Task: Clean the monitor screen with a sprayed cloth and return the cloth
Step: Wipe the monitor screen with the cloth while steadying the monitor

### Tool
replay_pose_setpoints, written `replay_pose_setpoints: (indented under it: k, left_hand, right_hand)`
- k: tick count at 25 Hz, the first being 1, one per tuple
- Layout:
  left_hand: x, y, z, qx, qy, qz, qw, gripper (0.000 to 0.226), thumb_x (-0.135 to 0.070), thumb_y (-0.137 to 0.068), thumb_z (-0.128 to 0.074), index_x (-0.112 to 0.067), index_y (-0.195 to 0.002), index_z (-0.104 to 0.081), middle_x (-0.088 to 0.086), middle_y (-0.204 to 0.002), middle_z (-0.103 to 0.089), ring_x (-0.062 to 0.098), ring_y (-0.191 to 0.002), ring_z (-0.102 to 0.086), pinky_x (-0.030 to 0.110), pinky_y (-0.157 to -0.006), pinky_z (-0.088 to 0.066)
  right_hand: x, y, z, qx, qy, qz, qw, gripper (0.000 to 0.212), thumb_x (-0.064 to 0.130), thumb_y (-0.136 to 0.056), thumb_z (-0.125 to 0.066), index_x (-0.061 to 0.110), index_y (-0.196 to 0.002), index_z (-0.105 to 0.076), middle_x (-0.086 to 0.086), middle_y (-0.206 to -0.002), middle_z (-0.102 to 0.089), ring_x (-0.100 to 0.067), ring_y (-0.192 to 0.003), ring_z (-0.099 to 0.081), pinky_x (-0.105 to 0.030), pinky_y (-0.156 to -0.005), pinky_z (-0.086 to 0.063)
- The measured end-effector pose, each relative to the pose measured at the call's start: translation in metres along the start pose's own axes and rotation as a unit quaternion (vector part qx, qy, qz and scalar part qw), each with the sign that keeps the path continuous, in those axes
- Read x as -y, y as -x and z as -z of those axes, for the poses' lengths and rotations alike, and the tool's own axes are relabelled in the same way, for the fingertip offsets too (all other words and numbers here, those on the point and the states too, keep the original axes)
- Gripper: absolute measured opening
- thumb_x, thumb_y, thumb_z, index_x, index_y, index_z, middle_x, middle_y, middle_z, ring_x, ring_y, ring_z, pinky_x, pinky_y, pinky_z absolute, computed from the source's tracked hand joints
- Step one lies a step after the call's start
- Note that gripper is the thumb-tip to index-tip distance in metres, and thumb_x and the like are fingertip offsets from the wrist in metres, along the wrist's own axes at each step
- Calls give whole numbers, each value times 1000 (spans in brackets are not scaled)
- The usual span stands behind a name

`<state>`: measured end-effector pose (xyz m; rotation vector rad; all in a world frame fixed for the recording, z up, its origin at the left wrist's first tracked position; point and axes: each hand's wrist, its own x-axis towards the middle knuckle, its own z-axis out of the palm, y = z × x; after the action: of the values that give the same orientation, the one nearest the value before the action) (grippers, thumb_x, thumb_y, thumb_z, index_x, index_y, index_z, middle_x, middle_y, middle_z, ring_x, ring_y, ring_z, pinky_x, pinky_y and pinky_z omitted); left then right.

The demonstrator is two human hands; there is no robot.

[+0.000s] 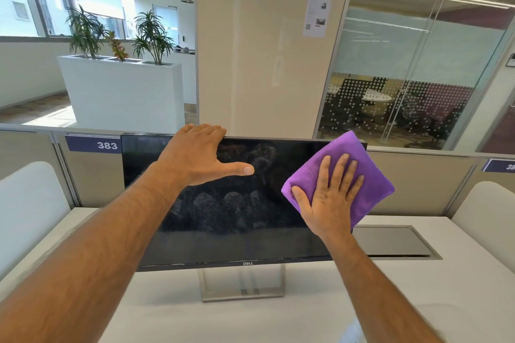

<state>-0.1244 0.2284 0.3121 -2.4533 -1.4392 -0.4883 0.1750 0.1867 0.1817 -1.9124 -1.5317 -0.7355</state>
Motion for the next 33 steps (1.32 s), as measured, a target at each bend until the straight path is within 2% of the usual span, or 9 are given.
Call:
replay_pose_setpoints:
  k: [5,11,13,15,19,22,25,28,33]
  left_hand:
    - [0,0,0,0,3,-3,1000,128,-108,-53,-8,-15,-127,-54,1,-121,-64,21,-111,-57,46,-111,-35]
    - [-2,-1,0,-6,9,0,1000,127,-108,-53,-10,-15,-127,-55,1,-123,-64,22,-112,-57,46,-111,-34]
    - [-2,0,1,-4,11,-3,1000,128,-108,-53,-9,-16,-129,-54,1,-121,-64,22,-112,-57,46,-111,-35]
    - [-1,0,2,-2,11,-5,1000,128,-108,-53,-9,-16,-128,-54,-1,-118,-64,21,-109,-57,46,-111,-36]
    - [-1,0,2,-7,10,-11,1000,124,-108,-52,-10,-17,-121,-56,-4,-107,-63,19,-100,-56,45,-109,-37]
    - [-1,1,1,-12,13,-17,1000,120,-108,-52,-10,-18,-117,-56,-7,-99,-58,17,-93,-52,46,-108,-38]
    - [-1,1,1,-12,15,-10,1000,121,-109,-52,-10,-18,-116,-57,-4,-103,-61,19,-97,-55,46,-109,-35]
    - [-3,1,1,-11,17,-4,1000,122,-109,-51,-9,-17,-117,-57,-1,-108,-64,21,-102,-56,47,-110,-33]
    - [-2,1,0,-14,20,-3,1000,122,-109,-52,-10,-17,-117,-58,-1,-109,-64,21,-102,-56,47,-110,-33]
  right_hand:
    - [29,-28,10,-23,-27,-4,999,98,79,-92,-19,12,-160,1,-25,-166,1,-48,-152,5,-71,-119,-6]
    - [53,-6,-2,-22,9,152,988,96,80,-91,-25,18,-161,-4,-20,-168,2,-45,-153,4,-69,-120,-4]
    - [45,4,-9,-21,18,173,985,96,81,-90,-25,20,-161,-5,-19,-168,2,-44,-154,2,-68,-121,-4]
    - [29,13,-14,-22,22,145,989,97,81,-90,-26,19,-161,-4,-20,-168,0,-45,-154,2,-67,-121,-5]
    - [-3,31,-20,-11,-6,-7,1000,96,78,-92,-23,14,-161,-1,-23,-167,0,-45,-153,3,-67,-121,-6]
    - [5,42,-25,-12,-58,-109,992,94,75,-94,-21,13,-160,1,-24,-166,-2,-46,-153,1,-68,-120,-10]
    - [23,51,-30,-10,-87,-144,986,92,72,-95,-23,13,-160,2,-25,-166,-5,-47,-153,-2,-69,-118,-13]
    - [38,66,-37,3,-64,-107,992,93,73,-95,-26,9,-160,-4,-27,-165,-9,-49,-152,-4,-69,-119,-12]
    - [62,98,-51,27,-32,50,998,96,76,-92,-33,13,-160,-10,-26,-165,-12,-51,-152,-5,-71,-119,-5]
